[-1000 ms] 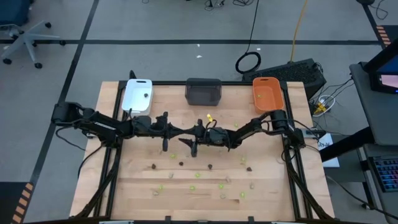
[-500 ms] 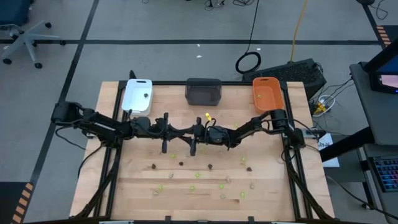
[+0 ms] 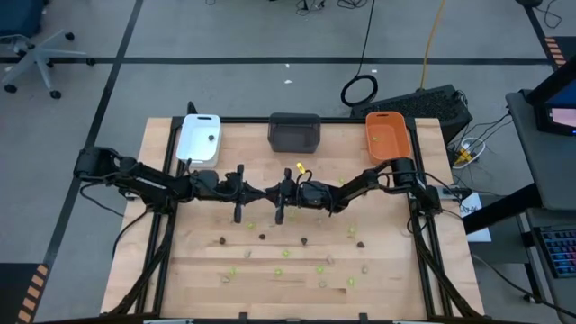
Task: Sort Halloween decoration
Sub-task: Put the white toy skull into the black bin
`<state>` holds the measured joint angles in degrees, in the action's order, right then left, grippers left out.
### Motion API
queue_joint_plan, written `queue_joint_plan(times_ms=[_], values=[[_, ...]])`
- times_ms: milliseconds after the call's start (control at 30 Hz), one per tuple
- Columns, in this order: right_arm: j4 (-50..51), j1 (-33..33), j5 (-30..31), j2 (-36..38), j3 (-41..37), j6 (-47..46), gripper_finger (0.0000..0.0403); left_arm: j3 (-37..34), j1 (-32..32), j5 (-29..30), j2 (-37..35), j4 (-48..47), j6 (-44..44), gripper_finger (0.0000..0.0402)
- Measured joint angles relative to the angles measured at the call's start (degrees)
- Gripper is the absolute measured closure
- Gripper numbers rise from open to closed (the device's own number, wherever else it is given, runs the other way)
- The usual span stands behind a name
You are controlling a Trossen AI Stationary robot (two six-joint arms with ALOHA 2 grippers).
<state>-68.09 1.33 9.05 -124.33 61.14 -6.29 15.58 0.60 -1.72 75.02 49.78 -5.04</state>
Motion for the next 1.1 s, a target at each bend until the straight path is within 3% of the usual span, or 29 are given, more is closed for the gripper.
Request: queue_joint_plan(times_ms=[500, 667, 833, 1100], values=[[2.50, 0.11, -0.18, 0.10, 0.08, 1.68, 0.0382, -0.05, 0.13, 0.36, -0.31, -1.03, -0.02, 0.0401], [6.39, 0.15, -0.17, 0.46, 0.09, 2.10, 0.0379, -0.05, 0.99, 8.67, -3.03, -10.59, 0.10, 0.0401], [18.01, 0.26, 1.54, 3.35, 0.11, 2.88, 0.0379, -0.09, 4.09, 15.77, -4.58, -17.22, -0.60, 0.0401], [46.33, 0.34, 2.91, 12.66, 0.09, 5.48, 0.0379, -0.08, 12.66, 16.22, -4.57, -20.46, -4.97, 0.0402]])
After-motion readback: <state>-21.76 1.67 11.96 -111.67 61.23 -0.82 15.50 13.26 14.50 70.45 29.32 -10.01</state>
